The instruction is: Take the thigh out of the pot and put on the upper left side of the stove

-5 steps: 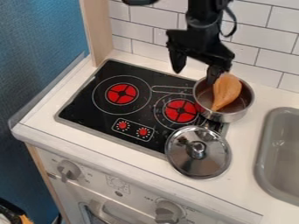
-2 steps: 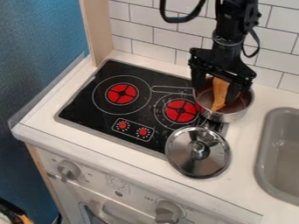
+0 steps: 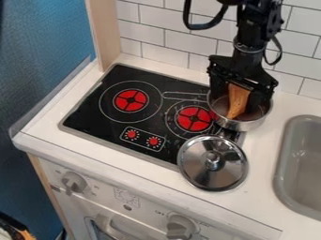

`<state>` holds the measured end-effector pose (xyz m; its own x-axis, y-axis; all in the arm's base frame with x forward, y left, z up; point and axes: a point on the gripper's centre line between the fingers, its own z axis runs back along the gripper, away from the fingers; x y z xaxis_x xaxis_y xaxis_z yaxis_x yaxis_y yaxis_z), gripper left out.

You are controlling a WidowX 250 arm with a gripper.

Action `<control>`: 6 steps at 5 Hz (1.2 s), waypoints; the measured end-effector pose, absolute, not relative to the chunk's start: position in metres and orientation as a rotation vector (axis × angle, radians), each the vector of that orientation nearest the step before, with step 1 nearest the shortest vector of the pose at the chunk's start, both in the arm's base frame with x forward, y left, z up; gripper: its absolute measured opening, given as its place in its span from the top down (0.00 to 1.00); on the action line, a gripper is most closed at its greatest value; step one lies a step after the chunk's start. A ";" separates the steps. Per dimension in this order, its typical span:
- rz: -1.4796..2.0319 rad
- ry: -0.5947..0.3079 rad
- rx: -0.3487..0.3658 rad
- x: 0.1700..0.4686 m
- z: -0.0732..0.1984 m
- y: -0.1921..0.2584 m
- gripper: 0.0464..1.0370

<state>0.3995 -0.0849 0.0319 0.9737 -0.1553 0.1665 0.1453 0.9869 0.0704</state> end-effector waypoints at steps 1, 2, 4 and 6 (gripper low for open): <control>-0.152 -0.147 0.071 0.399 0.022 -0.083 0.04; -0.169 -0.109 0.084 0.395 0.008 -0.081 0.04; -0.188 -0.093 0.081 0.393 0.006 -0.082 0.07; -0.188 -0.117 0.096 0.391 0.004 -0.085 0.58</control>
<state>0.3910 -0.0850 0.0035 0.9756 -0.1916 0.1073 0.1804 0.9778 0.1063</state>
